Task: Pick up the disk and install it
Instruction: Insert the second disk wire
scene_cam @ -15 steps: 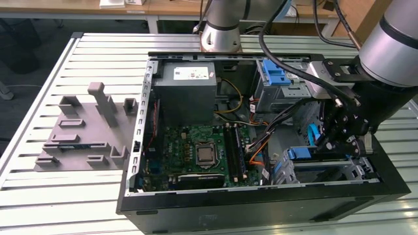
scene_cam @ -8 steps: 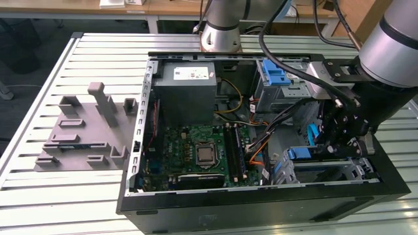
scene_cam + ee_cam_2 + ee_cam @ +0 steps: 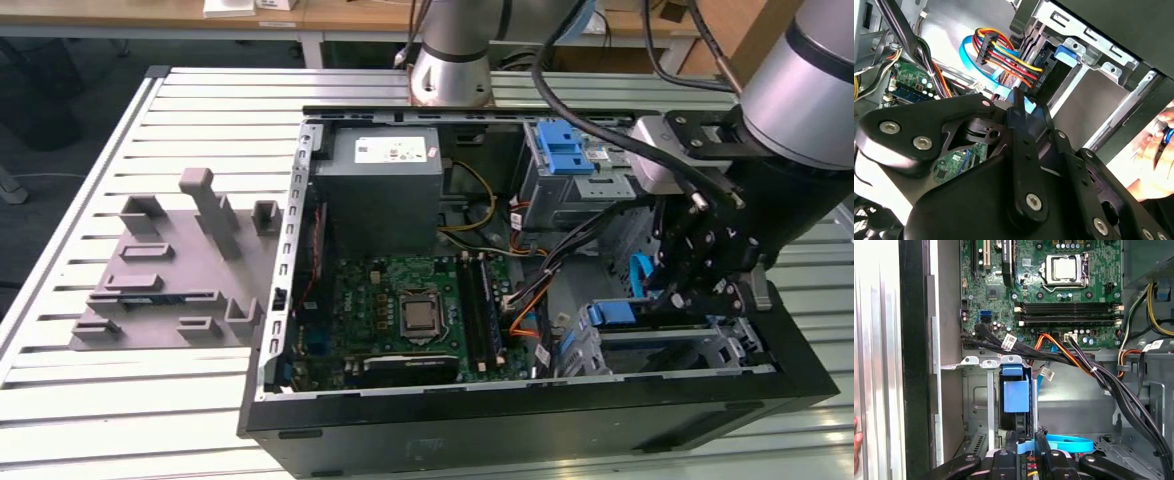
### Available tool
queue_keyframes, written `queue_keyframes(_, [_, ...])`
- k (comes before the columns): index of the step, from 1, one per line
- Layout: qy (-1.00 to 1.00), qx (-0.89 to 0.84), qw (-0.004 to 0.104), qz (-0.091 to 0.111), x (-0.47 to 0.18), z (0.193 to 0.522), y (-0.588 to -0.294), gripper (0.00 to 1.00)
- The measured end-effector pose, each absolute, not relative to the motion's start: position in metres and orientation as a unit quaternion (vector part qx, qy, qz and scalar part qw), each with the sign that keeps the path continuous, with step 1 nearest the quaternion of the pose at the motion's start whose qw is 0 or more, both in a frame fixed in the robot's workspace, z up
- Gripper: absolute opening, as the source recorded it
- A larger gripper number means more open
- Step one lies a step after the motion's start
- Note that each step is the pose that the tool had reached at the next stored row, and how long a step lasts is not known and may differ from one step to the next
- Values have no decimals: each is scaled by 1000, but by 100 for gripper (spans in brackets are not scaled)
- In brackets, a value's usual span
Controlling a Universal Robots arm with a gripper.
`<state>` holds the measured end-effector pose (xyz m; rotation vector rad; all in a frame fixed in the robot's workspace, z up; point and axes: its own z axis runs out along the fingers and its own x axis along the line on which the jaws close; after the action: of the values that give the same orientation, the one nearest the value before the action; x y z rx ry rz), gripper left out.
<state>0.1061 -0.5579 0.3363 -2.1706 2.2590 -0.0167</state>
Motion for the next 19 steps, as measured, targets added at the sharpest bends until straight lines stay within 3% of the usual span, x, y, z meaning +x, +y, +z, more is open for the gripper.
queue_keyframes(13, [721, -693, -3, 2, 106, 349, -558, 28])
queue_keyframes(16, [721, -693, -4, 2, 106, 349, -558, 11])
queue_keyframes(19, [721, -693, -4, 2, 106, 349, -558, 11])
